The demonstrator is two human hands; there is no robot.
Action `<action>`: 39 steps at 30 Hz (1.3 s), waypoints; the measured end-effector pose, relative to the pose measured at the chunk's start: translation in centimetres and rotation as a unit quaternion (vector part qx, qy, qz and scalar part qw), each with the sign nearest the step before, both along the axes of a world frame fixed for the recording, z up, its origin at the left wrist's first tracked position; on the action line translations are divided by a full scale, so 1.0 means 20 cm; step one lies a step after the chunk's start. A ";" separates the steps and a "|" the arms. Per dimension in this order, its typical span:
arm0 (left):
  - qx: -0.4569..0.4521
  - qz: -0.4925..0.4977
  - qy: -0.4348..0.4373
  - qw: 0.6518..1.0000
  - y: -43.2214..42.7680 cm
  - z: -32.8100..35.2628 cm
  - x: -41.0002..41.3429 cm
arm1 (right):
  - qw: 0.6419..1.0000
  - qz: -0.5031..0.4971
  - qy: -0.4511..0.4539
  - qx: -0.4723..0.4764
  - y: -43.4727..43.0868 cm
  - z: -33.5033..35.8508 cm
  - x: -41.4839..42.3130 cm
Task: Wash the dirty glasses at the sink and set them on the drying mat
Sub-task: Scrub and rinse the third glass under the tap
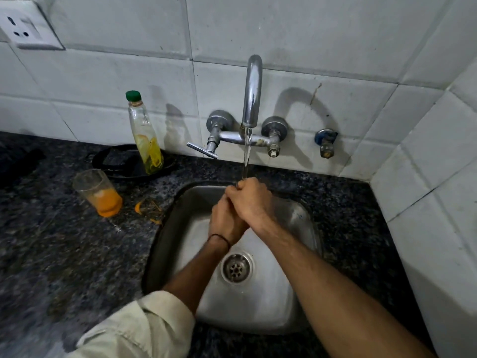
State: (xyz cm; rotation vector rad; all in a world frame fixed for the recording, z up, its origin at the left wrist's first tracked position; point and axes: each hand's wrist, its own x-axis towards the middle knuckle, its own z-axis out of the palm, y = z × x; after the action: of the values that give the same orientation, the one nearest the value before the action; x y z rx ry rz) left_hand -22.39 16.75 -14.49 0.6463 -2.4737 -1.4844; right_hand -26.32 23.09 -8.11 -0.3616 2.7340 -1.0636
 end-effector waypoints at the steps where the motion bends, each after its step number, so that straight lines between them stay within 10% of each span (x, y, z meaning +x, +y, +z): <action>1: -0.019 0.040 0.013 0.999 0.03 0.01 0.01 | 1.000 -0.014 0.016 0.019 -0.02 -0.01 0.00; 8: 0.227 -0.212 0.036 0.950 -0.16 0.05 0.08 | 0.973 0.231 -0.012 -0.002 0.10 0.03 -0.03; 14: -0.037 -0.051 0.036 0.997 -0.08 -0.02 -0.01 | 0.985 -0.071 -0.102 -0.122 -0.06 -0.06 0.10; 18: -0.009 -0.113 0.077 0.991 -0.23 -0.06 0.02 | 0.989 0.131 -0.009 -0.071 0.12 -0.13 0.17; 21: -0.060 -0.200 0.054 0.976 -0.32 -0.04 0.02 | 0.862 0.406 0.217 0.213 0.33 -0.17 -0.02; 24: -0.085 -0.219 0.029 0.972 -0.29 -0.04 0.01 | 0.765 0.496 0.249 0.327 0.37 -0.08 -0.17; 28: -0.021 -0.178 0.063 0.982 -0.21 -0.06 0.01 | 0.877 0.362 0.088 0.302 0.22 -0.07 -0.04; 32: -0.020 -0.158 0.101 0.982 -0.19 -0.06 0.01 | 0.993 0.119 0.004 0.022 0.06 -0.21 0.09; 36: -0.017 -0.140 0.092 0.986 -0.24 -0.05 0.03 | 0.978 0.179 0.058 -0.085 0.12 -0.25 0.20; 39: -0.045 -0.176 0.045 0.982 -0.26 -0.03 0.04 | 0.909 0.354 0.158 0.155 0.27 -0.24 0.01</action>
State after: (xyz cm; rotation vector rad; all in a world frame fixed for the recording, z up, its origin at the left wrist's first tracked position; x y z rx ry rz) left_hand -21.68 11.57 -15.09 0.1237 -2.6647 -1.4607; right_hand -26.16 28.51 -12.84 -1.4293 2.5777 -0.3909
